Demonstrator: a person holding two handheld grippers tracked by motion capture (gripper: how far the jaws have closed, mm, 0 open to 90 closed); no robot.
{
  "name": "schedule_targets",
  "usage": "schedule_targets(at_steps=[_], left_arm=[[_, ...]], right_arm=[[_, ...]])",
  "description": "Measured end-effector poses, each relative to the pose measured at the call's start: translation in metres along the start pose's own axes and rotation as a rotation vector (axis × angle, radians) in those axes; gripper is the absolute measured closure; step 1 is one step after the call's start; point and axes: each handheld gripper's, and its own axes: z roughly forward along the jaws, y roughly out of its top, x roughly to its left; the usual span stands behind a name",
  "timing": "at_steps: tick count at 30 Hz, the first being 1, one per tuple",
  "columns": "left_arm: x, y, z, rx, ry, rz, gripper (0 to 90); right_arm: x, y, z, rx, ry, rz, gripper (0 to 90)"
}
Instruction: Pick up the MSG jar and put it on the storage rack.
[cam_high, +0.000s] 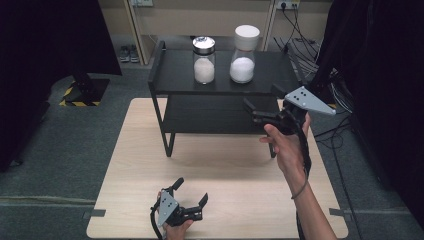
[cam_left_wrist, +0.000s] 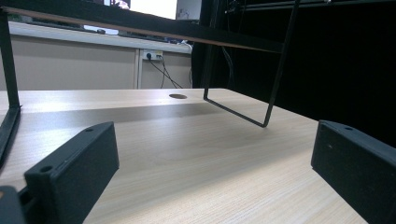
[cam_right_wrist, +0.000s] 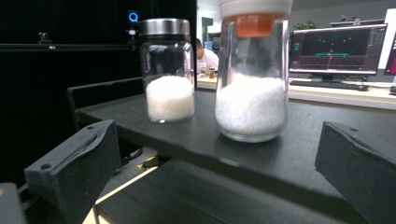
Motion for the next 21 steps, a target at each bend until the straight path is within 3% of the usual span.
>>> schedule_targets(at_steps=[21], left_arm=[[0.001,0.0,0.0,-0.002,-0.007,0.003,0.2]], right_arm=[[0.01,-0.064,-0.021,0.032,0.039,-0.014,0.4]])
